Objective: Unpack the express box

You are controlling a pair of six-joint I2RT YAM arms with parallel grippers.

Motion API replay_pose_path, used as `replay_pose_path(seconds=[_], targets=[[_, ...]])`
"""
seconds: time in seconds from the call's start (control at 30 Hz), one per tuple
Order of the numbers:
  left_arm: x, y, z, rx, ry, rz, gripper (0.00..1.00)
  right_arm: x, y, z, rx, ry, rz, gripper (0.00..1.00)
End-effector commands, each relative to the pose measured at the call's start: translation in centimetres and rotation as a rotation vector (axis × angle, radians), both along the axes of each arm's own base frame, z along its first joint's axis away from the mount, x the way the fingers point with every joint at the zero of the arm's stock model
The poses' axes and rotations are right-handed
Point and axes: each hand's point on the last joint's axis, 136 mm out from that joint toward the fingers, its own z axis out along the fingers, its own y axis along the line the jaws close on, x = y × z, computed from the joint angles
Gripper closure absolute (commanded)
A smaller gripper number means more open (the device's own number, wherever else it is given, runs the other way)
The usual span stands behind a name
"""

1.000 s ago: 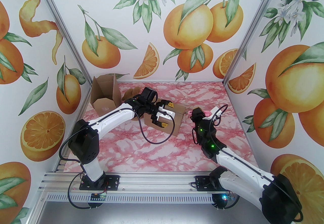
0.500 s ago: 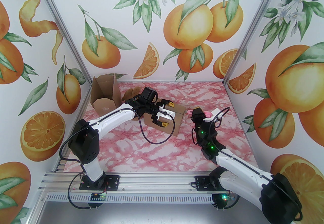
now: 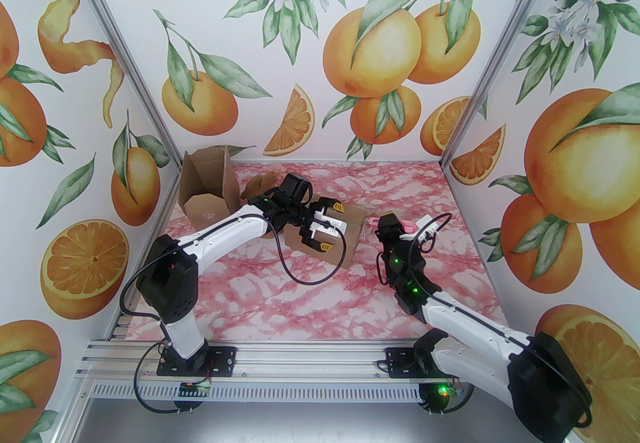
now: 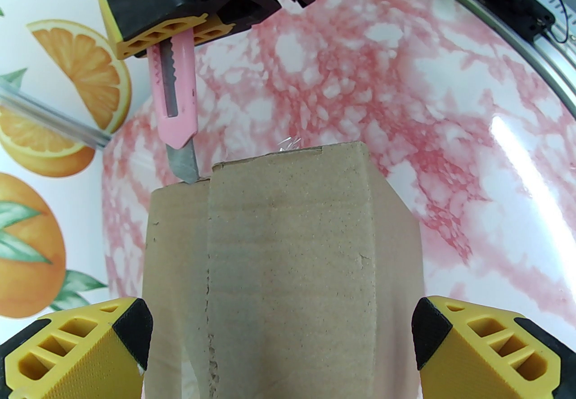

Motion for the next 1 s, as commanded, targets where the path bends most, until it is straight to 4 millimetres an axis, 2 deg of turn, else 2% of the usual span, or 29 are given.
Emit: replay_pose_path(seconds=[0.0,0.17,0.57,0.97], targets=[[-0.5,-0.3,-0.5,0.0,0.001,-0.016,0.0,-0.8,-0.8,0.0,0.022,-0.01,-0.029,1.0],[-0.4,-0.3,-0.6,-0.002,0.001,-0.016,0.0,-1.4,-1.3,-0.2,0.028,-0.007,-0.045,1.0],[-0.5,-0.7,-1.0,-0.004,0.002,-0.016,0.0,-0.4,0.1,0.2,0.061,-0.061,0.004,1.0],[-0.7,-0.9,-1.5,0.003,0.007,-0.014,0.0,-1.5,-0.8,1.0,0.045,-0.059,-0.022,1.0]])
